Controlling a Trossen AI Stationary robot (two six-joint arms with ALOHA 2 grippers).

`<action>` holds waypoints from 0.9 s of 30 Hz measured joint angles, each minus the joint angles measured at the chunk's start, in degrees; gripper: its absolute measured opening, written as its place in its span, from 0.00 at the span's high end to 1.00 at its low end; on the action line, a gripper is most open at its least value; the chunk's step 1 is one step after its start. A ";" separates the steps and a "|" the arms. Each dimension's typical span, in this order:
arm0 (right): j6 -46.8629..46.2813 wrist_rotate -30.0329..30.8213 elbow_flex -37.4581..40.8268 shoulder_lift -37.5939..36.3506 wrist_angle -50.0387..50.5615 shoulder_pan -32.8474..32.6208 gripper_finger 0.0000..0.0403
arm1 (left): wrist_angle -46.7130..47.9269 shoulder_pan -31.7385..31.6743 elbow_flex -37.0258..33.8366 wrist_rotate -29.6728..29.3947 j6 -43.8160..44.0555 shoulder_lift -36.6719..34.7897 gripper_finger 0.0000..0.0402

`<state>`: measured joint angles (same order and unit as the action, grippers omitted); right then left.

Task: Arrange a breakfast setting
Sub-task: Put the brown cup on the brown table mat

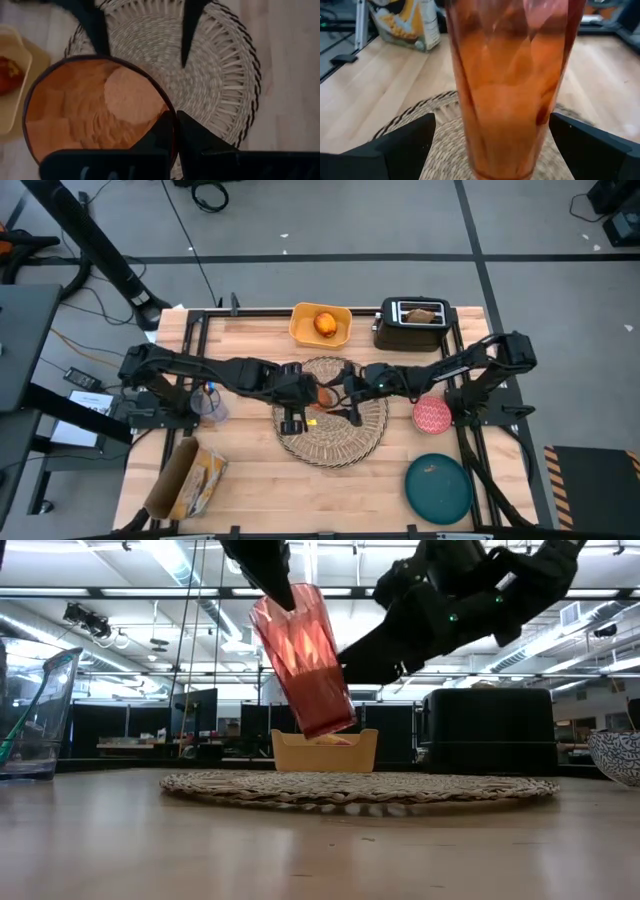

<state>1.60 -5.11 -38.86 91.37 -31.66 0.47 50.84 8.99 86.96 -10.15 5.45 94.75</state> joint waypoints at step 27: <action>-0.91 -0.76 -0.47 4.04 0.16 1.93 0.14 | -8.74 -1.30 0.04 -0.09 -7.95 2.24 0.89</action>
<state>0.69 -5.87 -39.33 95.42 -31.50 2.41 42.10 7.68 87.00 -10.24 -2.50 96.99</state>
